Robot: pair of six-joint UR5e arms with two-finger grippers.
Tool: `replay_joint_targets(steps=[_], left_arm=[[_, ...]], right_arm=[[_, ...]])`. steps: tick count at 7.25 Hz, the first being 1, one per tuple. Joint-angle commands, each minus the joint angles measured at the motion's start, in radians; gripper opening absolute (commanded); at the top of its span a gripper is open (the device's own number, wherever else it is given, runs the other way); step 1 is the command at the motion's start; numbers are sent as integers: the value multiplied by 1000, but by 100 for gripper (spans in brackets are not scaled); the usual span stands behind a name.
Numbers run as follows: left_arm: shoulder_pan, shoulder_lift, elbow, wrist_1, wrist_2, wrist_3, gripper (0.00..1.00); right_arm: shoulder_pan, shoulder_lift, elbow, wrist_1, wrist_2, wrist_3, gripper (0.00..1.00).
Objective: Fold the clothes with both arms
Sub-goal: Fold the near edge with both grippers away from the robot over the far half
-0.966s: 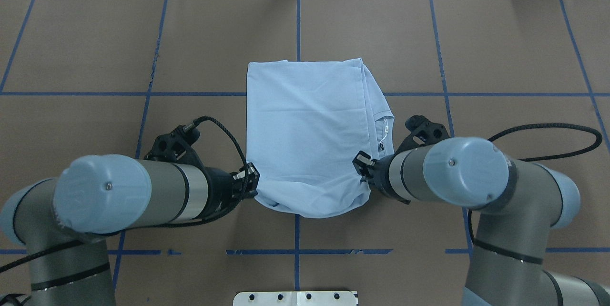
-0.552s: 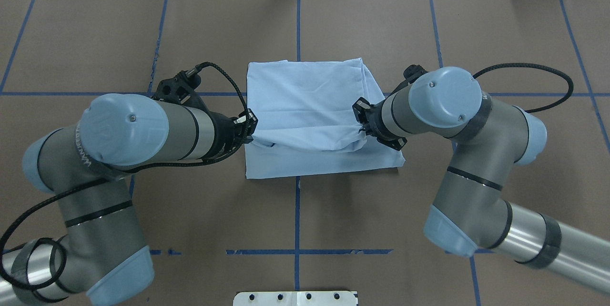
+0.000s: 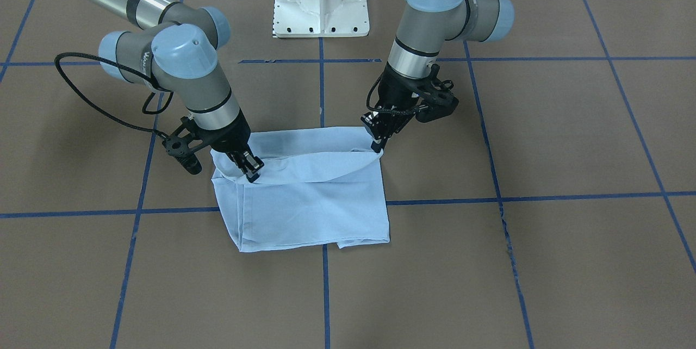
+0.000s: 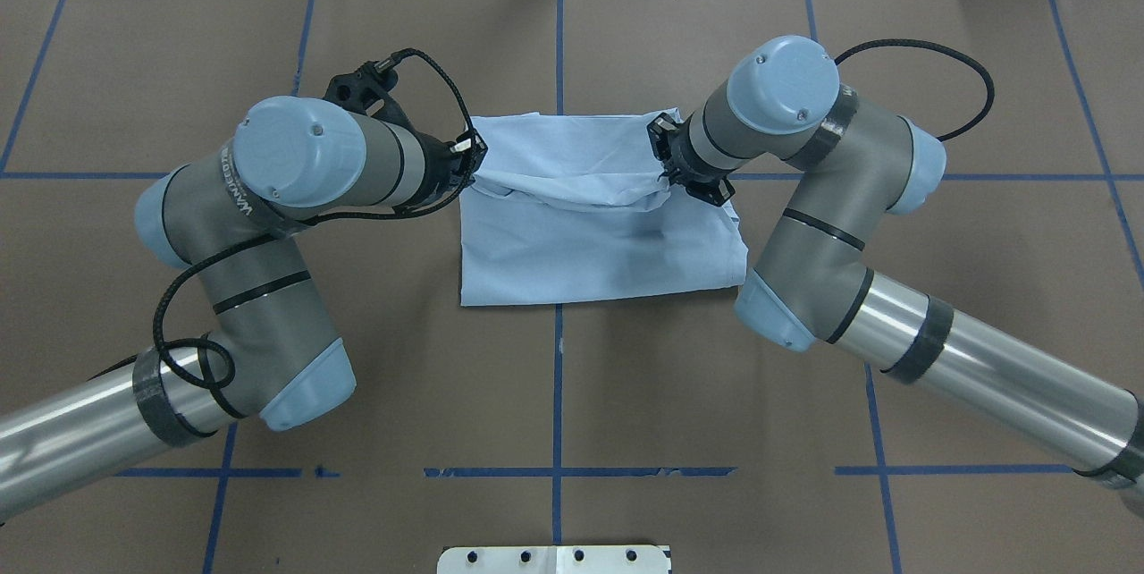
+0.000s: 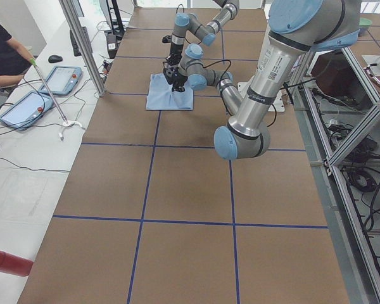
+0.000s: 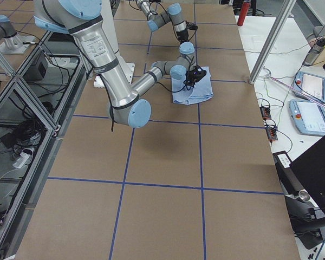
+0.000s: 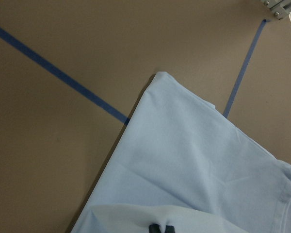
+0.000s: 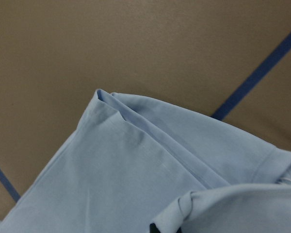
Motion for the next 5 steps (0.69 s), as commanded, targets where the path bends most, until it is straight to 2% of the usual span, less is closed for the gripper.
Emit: replay_joint_targets(steps=[1,2,3,5], left_arm=[[-74,-103,273,-168,4,85,5],[-103,-158,466,-319,7,200,73],[-119,-151,459,-338,2,218,100],[-125,-119,363,-335,-7,216,100]], right_arm=[[49,145,-290,140,7,-32,0],[76,192,-381,176,4,-220,99],[130,195,-379,175,86,-301,100],[156,191,-344,173,137,-314,100]])
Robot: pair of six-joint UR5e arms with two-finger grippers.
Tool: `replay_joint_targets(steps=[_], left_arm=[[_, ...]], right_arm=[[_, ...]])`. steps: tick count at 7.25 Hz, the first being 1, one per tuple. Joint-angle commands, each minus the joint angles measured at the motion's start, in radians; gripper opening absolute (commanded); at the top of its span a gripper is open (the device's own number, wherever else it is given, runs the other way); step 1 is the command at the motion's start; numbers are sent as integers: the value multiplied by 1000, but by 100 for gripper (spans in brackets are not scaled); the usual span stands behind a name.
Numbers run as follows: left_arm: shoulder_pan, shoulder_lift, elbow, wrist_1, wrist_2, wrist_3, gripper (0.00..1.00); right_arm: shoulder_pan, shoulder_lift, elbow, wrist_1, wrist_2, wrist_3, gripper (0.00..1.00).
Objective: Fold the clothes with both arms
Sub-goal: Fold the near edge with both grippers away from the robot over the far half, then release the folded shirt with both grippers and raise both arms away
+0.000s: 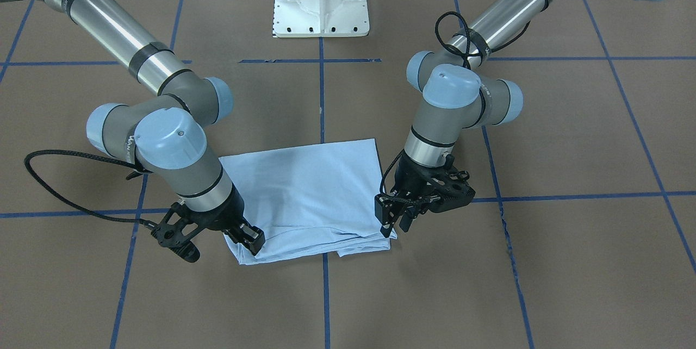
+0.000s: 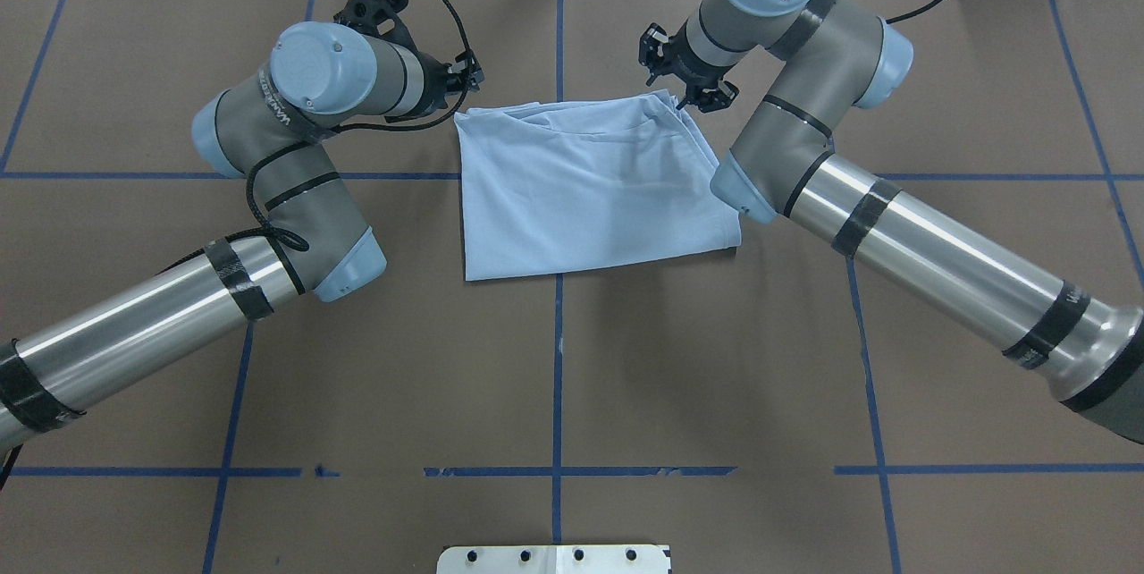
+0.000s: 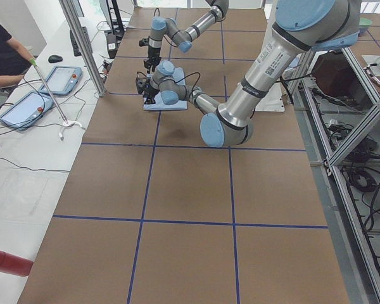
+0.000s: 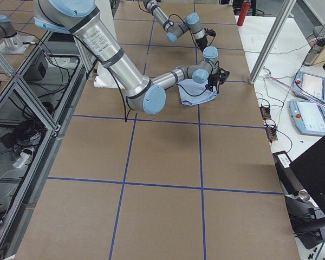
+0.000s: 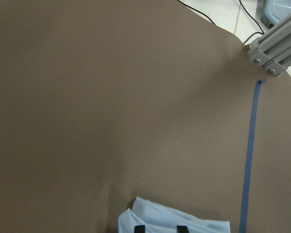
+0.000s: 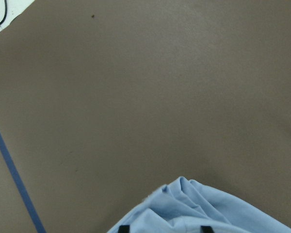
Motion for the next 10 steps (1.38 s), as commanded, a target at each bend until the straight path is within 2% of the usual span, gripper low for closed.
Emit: replay_joint_targets(steps=[1,2,3,4,6,9,10], left_arm=[[-12,87,-163,10,-31,11,100],[-33,140,-251,15,-96,13,100],[-35,170,-300,15,-106,13,100],[-35,172,-305,15,-106,13,100],[-36,176,-307,15,-106,13,100],[-36,184,-307,15,-105,13,100],[-36,185,-316,15,-105,13,100]], right_arm=[[2,-6,46,-11,29,-11,100],[-53,-44,99,-12,17,12,40],[-99,-48,103,-7,5,23,0],[-127,-46,92,-10,-35,12,0],[-124,12,-26,-4,-81,-50,0],[-9,18,-164,-2,-90,-222,0],[57,9,-169,-2,-61,-254,0]])
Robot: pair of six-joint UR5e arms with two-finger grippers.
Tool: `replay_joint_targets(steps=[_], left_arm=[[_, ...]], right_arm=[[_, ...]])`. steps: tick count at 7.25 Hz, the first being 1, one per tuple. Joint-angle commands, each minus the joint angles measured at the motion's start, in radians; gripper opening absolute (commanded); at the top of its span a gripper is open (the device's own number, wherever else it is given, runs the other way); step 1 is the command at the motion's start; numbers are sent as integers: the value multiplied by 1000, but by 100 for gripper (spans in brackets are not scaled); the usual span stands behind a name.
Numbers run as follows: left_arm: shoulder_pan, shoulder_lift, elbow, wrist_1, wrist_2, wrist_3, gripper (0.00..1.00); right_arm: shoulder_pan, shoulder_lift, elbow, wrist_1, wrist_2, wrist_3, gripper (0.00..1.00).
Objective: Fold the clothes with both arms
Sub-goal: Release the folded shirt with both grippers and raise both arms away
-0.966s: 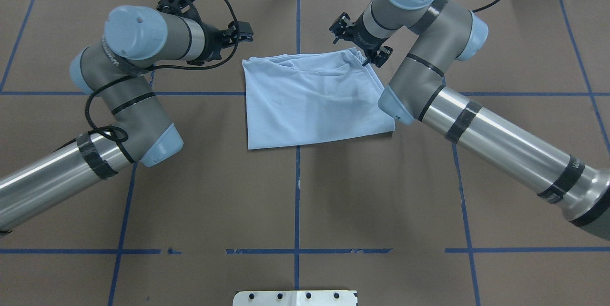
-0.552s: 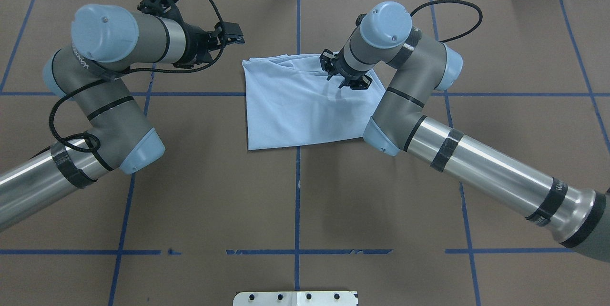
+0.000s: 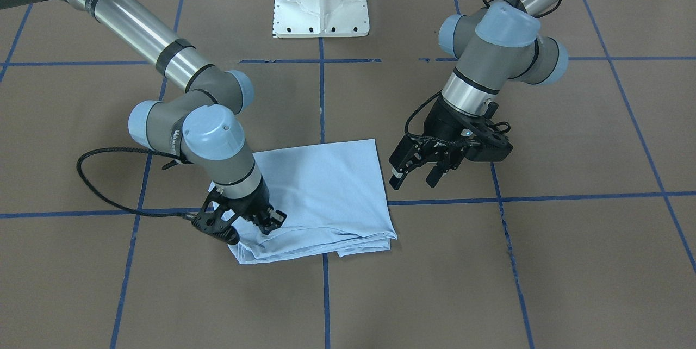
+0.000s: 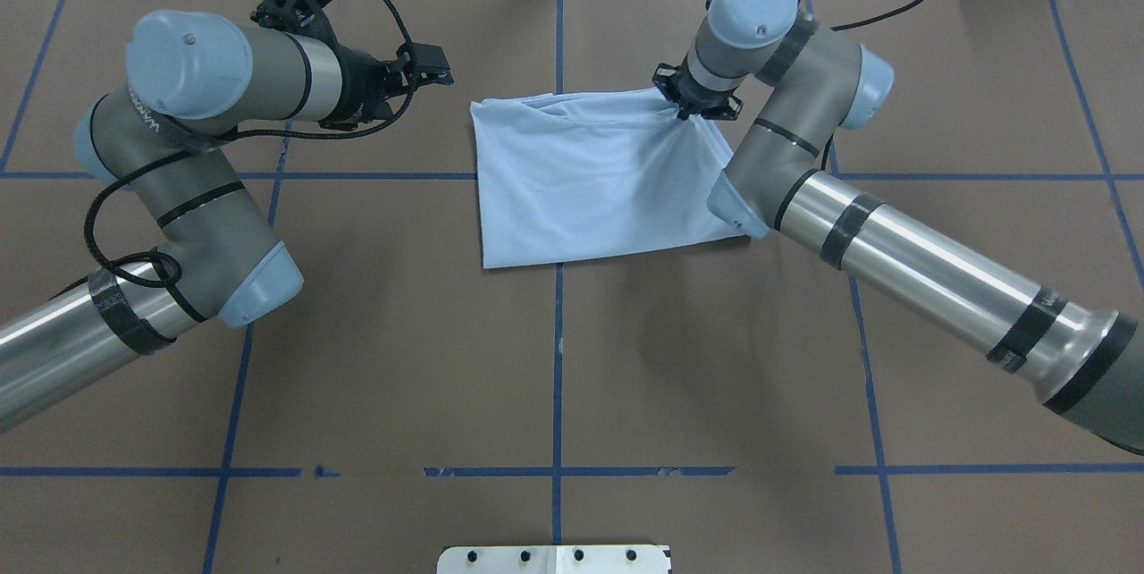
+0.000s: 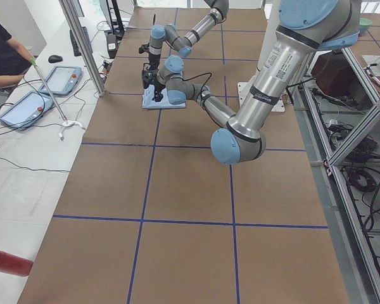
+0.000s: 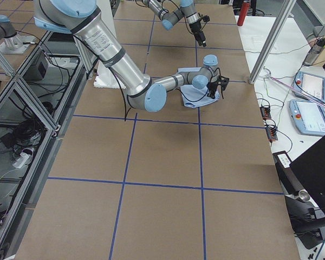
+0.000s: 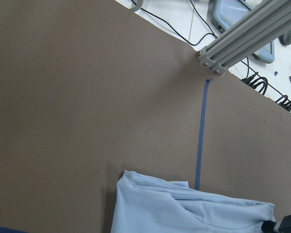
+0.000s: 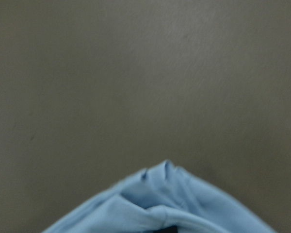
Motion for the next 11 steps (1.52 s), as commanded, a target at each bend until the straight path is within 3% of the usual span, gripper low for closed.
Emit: replay_joint_targets(steps=[1,2,4,6,7,9,10,11], left_arm=[[-6,3,-6,0,1,2,100],[-6,8,-12,0,1,2,100],[-8,43,-40,0,-1,12,100],[-64,158,-88,-3,-62,325,100],[-145,204,-89,-3,-163,456,100],[-391,345,-91,2,-377,848,100],[-510,379,-65,32,-454,1052,100],[-629,381,-28,143,-482,1257,100]], right_arm=[[136,-8,-26,-3,85,-102,0],[162,-9,-11,-6,103,-123,0],[226,-137,153,-18,192,-133,0],[347,-283,234,-21,300,-410,0],[413,-314,249,-79,306,-593,0],[533,-339,296,-356,369,-976,0],[572,-424,392,-454,389,-1109,0],[589,-562,526,-495,390,-1127,0]])
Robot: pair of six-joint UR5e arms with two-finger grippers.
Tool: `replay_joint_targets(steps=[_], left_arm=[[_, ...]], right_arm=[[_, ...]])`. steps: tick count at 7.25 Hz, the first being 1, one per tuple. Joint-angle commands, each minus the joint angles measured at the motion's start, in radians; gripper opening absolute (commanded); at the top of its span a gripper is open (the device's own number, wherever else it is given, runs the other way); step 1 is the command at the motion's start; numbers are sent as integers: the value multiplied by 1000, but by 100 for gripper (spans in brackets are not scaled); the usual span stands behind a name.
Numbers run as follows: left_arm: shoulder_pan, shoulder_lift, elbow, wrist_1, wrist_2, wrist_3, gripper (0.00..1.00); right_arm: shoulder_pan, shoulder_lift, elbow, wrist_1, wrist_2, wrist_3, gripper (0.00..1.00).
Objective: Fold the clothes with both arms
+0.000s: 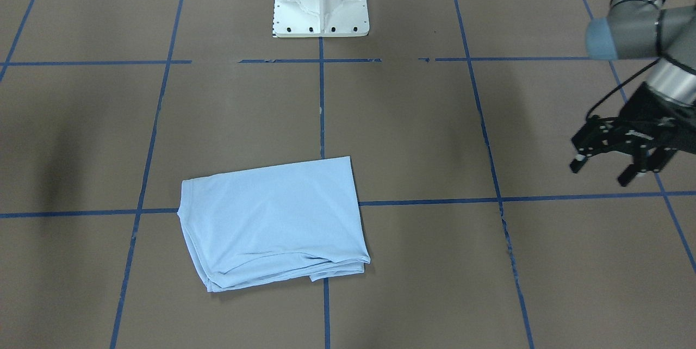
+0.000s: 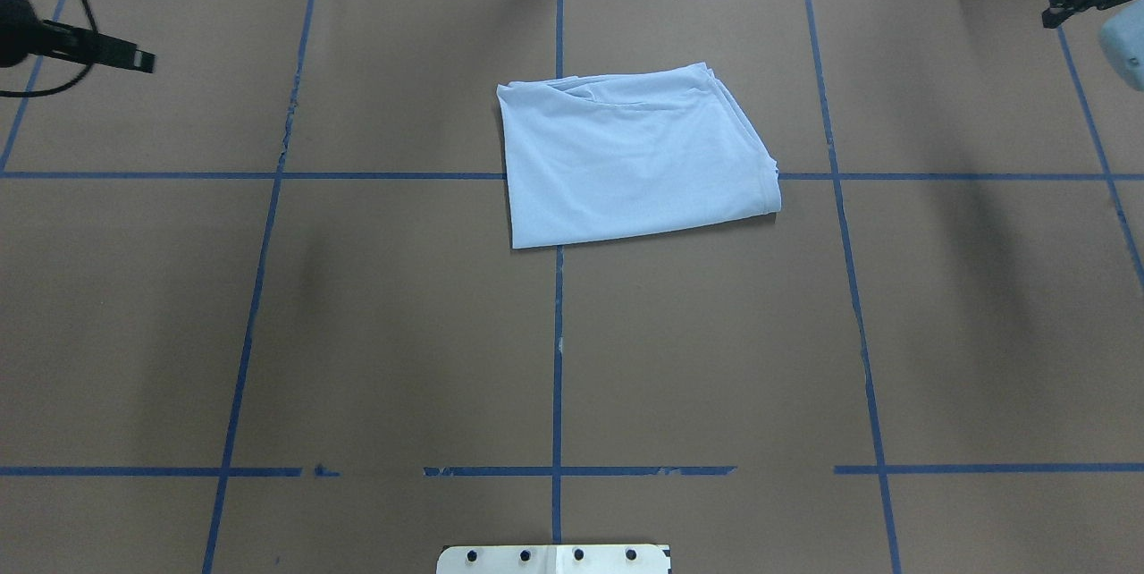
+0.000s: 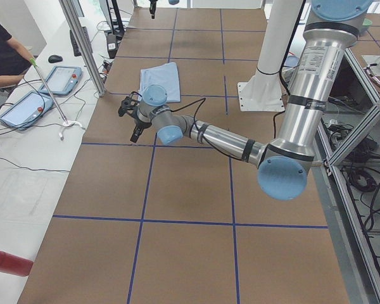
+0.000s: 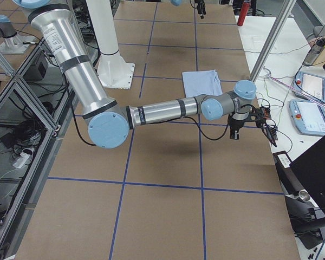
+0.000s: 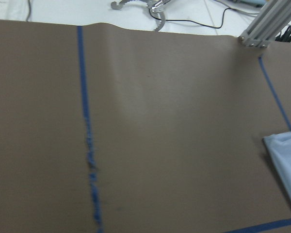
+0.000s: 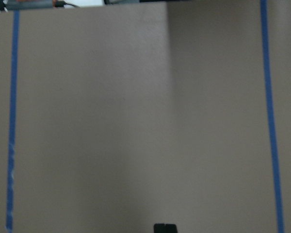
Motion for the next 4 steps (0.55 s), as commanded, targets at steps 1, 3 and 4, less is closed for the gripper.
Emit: replay_joint_targets(steps=[1,3,4], left_arm=[[-248,13,80,263,-63,458,100],[-332,-22,128,495,-150,545,100],[-325,-10,155,537,-186,532,100]], right_arm=[[37,-253,237,-88,14,-90,72],[51,-405,333,-88,15,-240,100],[67,-447,343,-88,21,-318,100]])
